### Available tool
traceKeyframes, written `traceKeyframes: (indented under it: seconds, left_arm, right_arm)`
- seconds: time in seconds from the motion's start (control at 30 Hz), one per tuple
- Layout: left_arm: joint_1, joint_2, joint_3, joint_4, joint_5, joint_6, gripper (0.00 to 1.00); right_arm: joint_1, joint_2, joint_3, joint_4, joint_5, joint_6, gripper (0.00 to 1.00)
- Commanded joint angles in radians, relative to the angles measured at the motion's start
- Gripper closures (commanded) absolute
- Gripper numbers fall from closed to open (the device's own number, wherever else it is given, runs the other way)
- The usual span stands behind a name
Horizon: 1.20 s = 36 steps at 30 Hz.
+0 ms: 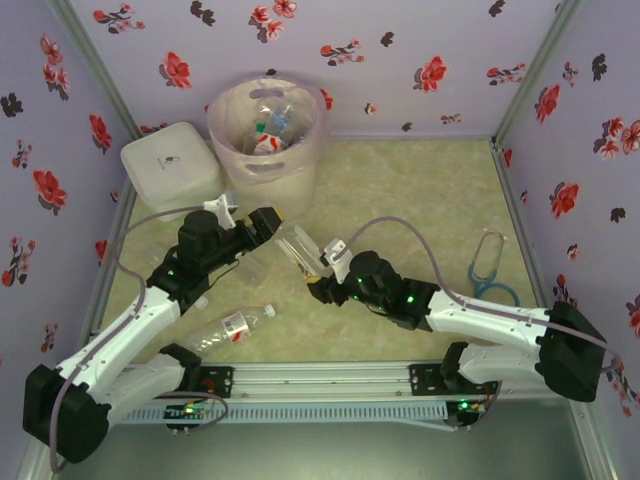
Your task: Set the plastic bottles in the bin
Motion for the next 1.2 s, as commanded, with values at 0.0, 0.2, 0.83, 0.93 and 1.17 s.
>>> traceKeyframes:
  seconds: [0.0, 0.2, 0.83, 0.93, 1.17]
  left_arm:
    - [-0.009, 0.006, -0.012, 0.054, -0.035, -0.006, 0.24]
    - [-0.010, 0.018, -0.003, 0.029, -0.077, 0.021, 0.25]
    - [0.033, 0.070, 0.394, -0.181, -0.081, 0.279, 0.86]
    - [0.069, 0.114, 0.581, -0.253, -0.075, 0.365, 0.87]
    - [0.162, 0.263, 0.945, -0.370, -0.186, 0.578, 0.98]
  right_arm:
    - [0.025, 0.007, -0.011, 0.112, -0.039, 0.003, 0.95]
    - [0.024, 0.001, -0.027, 0.142, -0.057, 0.025, 0.95]
    - [0.026, -0.063, 0.006, -0.037, 0.103, 0.035, 0.00]
    - [0.024, -0.118, -0.005, -0.093, 0.201, 0.056, 0.00]
    - [0.018, -0.264, -0.062, -0.180, 0.333, 0.134, 0.00]
